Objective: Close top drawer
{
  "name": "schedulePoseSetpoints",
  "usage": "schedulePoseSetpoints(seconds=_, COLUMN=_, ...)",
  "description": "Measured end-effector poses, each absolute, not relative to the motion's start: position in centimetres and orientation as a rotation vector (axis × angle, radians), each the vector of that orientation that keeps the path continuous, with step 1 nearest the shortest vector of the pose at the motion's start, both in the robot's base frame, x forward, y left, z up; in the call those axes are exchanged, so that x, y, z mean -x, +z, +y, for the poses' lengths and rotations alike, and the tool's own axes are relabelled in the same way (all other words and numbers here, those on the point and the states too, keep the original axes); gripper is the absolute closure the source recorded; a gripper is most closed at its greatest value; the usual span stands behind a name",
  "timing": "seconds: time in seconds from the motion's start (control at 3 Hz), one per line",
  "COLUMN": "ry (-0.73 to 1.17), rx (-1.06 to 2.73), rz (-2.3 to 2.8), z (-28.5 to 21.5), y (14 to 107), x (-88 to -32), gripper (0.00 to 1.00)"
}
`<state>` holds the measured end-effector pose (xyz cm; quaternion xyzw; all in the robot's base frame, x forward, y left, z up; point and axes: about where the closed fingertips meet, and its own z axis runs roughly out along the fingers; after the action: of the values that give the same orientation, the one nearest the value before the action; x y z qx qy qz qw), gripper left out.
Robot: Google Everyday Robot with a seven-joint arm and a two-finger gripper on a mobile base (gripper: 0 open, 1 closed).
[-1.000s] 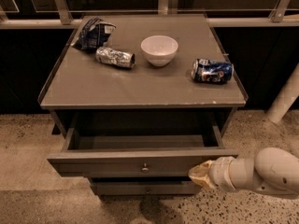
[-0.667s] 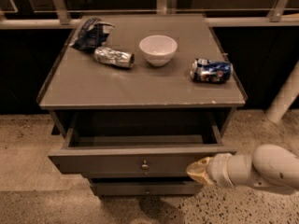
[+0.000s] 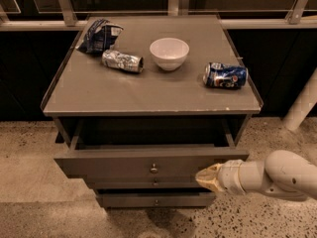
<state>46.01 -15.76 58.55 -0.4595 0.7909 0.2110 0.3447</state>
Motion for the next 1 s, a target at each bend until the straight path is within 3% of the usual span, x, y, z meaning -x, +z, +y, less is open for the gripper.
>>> schedulePoseSetpoints(seconds=1.0, ry=0.376, rx=1.314, rz=1.957, z=-13.0, y=61.0, x=-51.9, gripper=1.00)
